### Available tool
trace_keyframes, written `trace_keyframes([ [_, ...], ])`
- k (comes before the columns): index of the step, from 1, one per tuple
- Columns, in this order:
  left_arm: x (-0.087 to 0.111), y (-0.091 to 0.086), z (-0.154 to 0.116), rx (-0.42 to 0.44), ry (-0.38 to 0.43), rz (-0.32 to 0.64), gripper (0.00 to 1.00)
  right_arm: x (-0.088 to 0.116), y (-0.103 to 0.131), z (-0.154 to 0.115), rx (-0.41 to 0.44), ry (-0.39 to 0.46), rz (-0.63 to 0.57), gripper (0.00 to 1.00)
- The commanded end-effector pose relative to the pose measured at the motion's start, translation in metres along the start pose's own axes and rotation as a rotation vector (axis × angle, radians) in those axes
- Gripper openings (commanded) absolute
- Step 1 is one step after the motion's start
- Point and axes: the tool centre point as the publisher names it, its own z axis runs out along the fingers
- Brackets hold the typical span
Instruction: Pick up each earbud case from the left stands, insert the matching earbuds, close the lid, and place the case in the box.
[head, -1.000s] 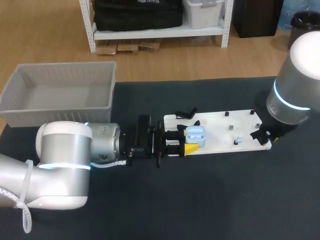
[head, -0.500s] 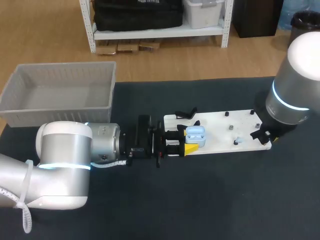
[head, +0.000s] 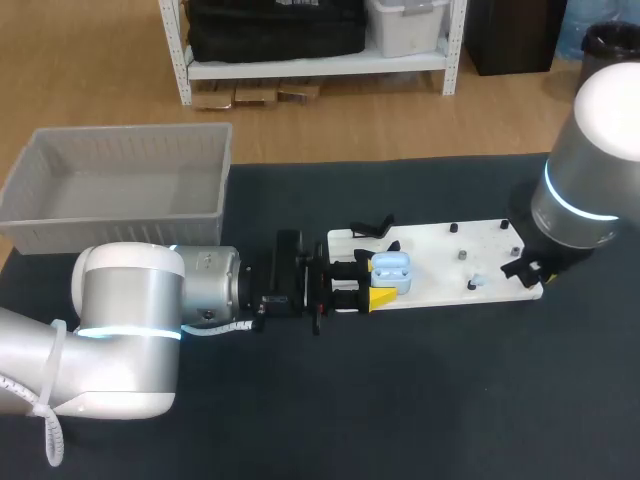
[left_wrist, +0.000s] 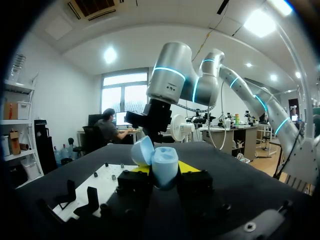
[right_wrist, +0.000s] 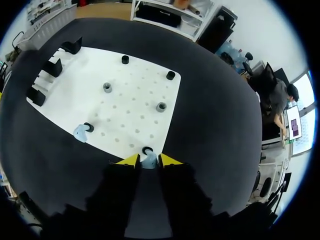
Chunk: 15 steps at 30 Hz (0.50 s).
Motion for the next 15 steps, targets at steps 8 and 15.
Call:
trace_keyframes([
  [8, 0.000, 0.001, 0.000, 0.002, -0.002, -0.001, 0.00, 0.001, 0.000, -0.004, 0.010, -0.003, 0.000, 0.00],
  [15, 0.000, 0.001, 0.000, 0.002, -0.002, -0.001, 0.00, 0.001, 0.000, -0.014, 0.018, -0.007, 0.003, 0.00],
])
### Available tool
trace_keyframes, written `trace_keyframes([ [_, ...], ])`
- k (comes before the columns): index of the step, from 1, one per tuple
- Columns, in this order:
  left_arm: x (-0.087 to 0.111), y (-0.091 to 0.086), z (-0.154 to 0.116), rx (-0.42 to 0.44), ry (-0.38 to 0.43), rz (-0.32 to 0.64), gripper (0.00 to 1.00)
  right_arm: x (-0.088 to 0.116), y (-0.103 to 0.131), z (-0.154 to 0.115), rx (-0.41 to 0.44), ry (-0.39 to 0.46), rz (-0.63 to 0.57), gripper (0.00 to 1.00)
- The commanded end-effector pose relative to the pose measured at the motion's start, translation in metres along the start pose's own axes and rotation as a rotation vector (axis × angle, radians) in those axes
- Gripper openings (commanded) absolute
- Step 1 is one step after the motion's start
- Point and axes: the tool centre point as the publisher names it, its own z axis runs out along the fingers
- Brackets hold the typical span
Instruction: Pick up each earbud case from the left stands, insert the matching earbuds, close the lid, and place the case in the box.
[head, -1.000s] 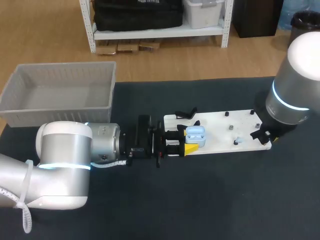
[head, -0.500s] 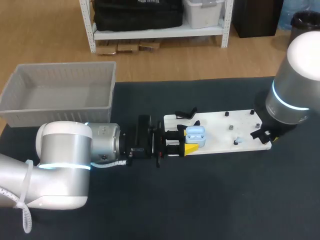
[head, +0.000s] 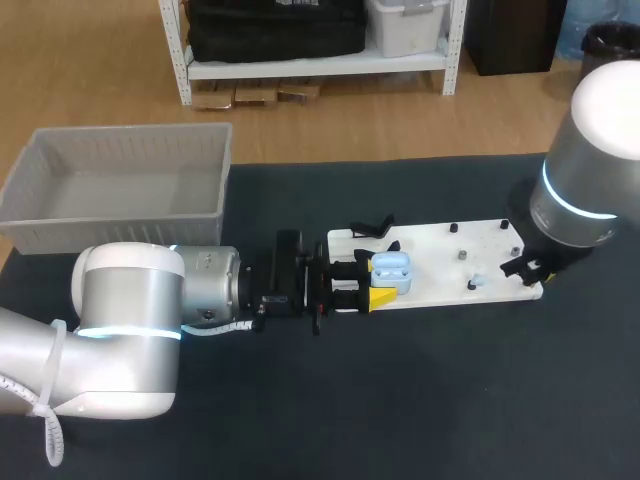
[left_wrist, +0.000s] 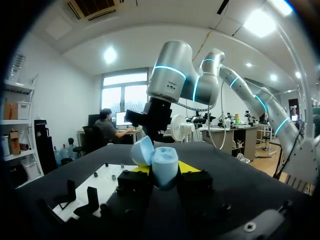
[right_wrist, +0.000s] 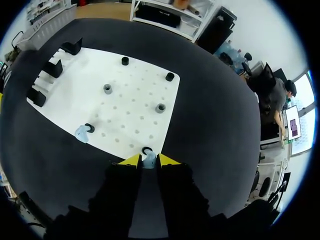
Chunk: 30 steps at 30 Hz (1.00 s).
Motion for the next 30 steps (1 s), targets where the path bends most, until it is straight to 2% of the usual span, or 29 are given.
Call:
trace_keyframes([
  [1, 0.000, 0.001, 0.000, 0.002, -0.002, -0.001, 0.00, 0.003, 0.001, -0.012, 0.009, -0.008, 0.003, 0.00],
  [9, 0.000, 0.001, 0.000, 0.002, -0.002, -0.001, 0.00, 0.002, 0.001, -0.044, 0.015, -0.012, 0.039, 0.00],
  [15, 0.000, 0.001, 0.000, 0.002, -0.002, -0.001, 0.00, -0.004, 0.004, -0.087, 0.066, 0.100, 0.126, 0.00],
  [24, 0.000, 0.001, 0.000, 0.002, -0.002, -0.001, 0.00, -0.018, 0.037, -0.143, 0.110, 0.107, 0.221, 0.00],
  [30, 0.000, 0.001, 0.000, 0.002, -0.002, -0.001, 0.00, -0.017, 0.073, -0.158, 0.128, 0.113, 0.201, 0.00],
])
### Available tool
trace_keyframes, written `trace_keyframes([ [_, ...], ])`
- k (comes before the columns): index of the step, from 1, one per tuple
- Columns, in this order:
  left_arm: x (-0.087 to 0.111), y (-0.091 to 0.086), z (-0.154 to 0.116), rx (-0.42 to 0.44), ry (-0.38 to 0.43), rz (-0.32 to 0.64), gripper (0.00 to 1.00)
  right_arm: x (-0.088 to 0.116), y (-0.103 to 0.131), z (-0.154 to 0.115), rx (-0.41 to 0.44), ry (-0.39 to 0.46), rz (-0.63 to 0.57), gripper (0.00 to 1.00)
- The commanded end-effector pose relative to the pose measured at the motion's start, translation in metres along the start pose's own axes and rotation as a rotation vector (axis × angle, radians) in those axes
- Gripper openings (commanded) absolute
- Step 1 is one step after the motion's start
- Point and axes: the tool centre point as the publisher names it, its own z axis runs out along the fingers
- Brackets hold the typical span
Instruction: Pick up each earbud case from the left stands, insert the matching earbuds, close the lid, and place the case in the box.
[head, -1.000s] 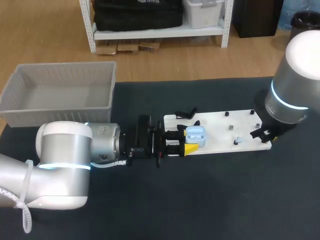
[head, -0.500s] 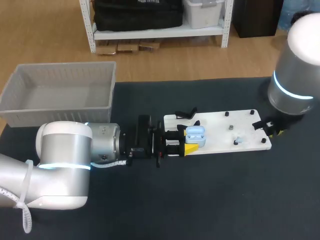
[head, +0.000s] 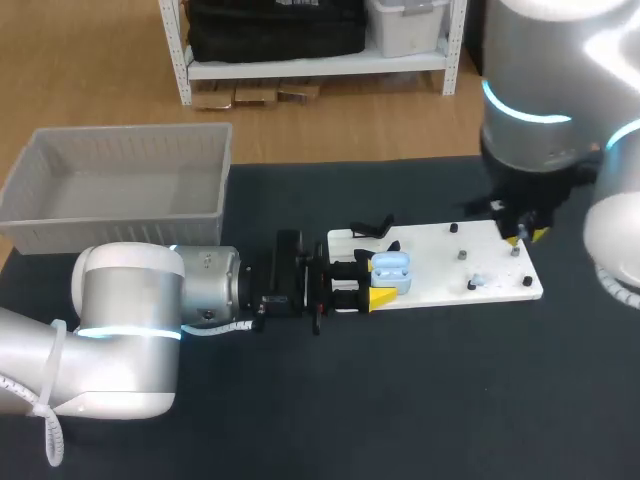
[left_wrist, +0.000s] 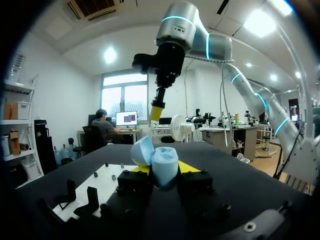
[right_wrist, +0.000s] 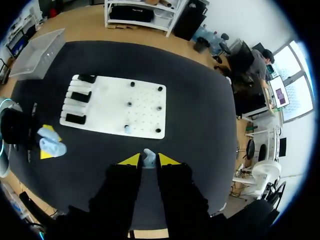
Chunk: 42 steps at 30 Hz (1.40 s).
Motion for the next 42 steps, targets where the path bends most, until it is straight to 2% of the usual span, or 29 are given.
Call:
trace_keyframes([
  [1, 0.000, 0.001, 0.000, 0.002, -0.002, -0.001, 0.00, 0.007, 0.025, -0.017, 0.030, 0.007, -0.024, 0.00],
  [3, 0.000, 0.001, 0.000, 0.002, -0.002, -0.001, 0.00, 0.011, 0.032, -0.021, 0.029, -0.004, -0.048, 0.00],
  [20, 0.000, 0.001, 0.000, 0.002, -0.002, -0.001, 0.00, 0.011, 0.032, -0.021, 0.029, -0.004, -0.048, 0.00],
  [22, 0.000, 0.001, 0.000, 0.002, -0.002, -0.001, 0.00, 0.009, 0.038, -0.024, -0.002, 0.028, 0.040, 0.00],
  [30, 0.000, 0.001, 0.000, 0.002, -0.002, -0.001, 0.00, 0.027, 0.063, -0.035, 0.038, 0.124, 0.278, 0.00],
  [33, 0.000, 0.001, 0.000, 0.002, -0.002, -0.001, 0.00, 0.033, 0.076, -0.040, 0.082, 0.125, 0.298, 0.00],
  [35, 0.000, 0.001, 0.000, 0.002, -0.002, -0.001, 0.00, 0.033, 0.085, -0.042, 0.083, 0.120, 0.313, 0.00],
  [42, 0.000, 0.001, 0.000, 0.002, -0.002, -0.001, 0.00, 0.031, 0.105, -0.037, 0.014, 0.126, 0.330, 0.00],
])
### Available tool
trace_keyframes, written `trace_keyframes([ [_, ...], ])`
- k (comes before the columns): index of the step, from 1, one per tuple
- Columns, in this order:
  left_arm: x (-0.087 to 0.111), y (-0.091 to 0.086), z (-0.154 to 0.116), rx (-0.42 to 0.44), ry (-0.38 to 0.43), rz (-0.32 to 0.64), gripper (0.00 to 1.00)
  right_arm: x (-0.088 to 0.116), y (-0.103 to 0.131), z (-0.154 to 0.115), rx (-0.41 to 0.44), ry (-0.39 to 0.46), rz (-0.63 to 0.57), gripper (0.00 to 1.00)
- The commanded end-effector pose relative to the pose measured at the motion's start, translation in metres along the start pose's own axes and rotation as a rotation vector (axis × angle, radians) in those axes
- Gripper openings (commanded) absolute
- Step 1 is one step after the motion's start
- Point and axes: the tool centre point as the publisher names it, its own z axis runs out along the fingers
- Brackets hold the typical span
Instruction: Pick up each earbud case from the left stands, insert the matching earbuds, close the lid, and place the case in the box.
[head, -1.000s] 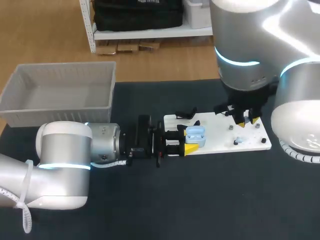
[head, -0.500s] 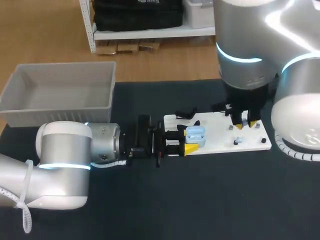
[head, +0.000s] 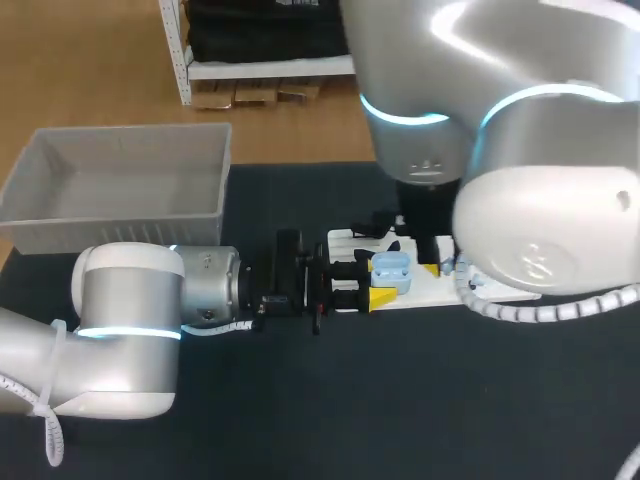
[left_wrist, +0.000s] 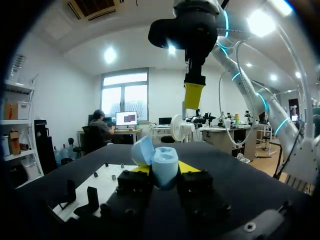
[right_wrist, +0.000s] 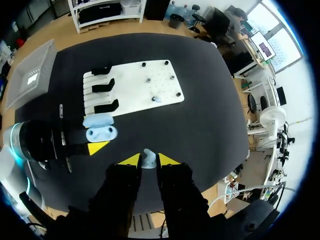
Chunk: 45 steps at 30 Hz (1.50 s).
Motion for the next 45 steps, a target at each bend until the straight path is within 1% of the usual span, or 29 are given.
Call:
trace_keyframes([
  [1, 0.000, 0.001, 0.000, 0.002, -0.002, -0.001, 0.00, -0.002, 0.006, 0.004, -0.004, 0.009, -0.005, 0.00],
  [14, 0.000, 0.001, 0.000, 0.002, -0.002, -0.001, 0.00, -0.002, 0.006, 0.004, -0.004, 0.009, -0.005, 0.00],
  [15, 0.000, 0.001, 0.000, 0.002, -0.002, -0.001, 0.00, -0.006, 0.009, 0.005, 0.012, -0.020, 0.029, 0.00],
  [17, 0.000, 0.001, 0.000, 0.002, -0.002, -0.001, 0.00, -0.010, 0.014, 0.001, -0.015, 0.032, 0.084, 0.00],
  [18, 0.000, 0.001, 0.000, 0.002, -0.002, -0.001, 0.00, -0.011, 0.016, 0.000, 0.005, 0.025, 0.106, 0.00],
  [19, 0.000, 0.001, 0.000, 0.002, -0.002, -0.001, 0.00, -0.013, 0.017, -0.001, 0.014, 0.035, 0.130, 0.00],
  [20, 0.000, 0.001, 0.000, 0.002, -0.002, -0.001, 0.00, -0.013, 0.019, -0.002, 0.007, 0.048, 0.144, 0.00],
  [23, 0.000, 0.001, 0.000, 0.002, -0.002, -0.001, 0.00, -0.015, 0.023, -0.004, 0.027, 0.051, 0.193, 0.00],
  [25, 0.000, 0.001, 0.000, 0.002, -0.002, -0.001, 0.00, -0.014, 0.027, -0.005, 0.037, 0.041, 0.207, 0.00],
  [28, 0.000, 0.001, 0.000, 0.002, -0.002, -0.001, 0.00, -0.012, 0.035, -0.007, 0.033, 0.048, 0.220, 0.00],
  [36, 0.000, 0.001, 0.000, 0.002, -0.002, -0.001, 0.00, -0.007, 0.046, 0.000, 0.047, 0.049, 0.242, 0.00],
  [45, 0.000, 0.001, 0.000, 0.002, -0.002, -0.001, 0.00, -0.011, 0.058, 0.005, 0.033, 0.076, 0.293, 0.00],
])
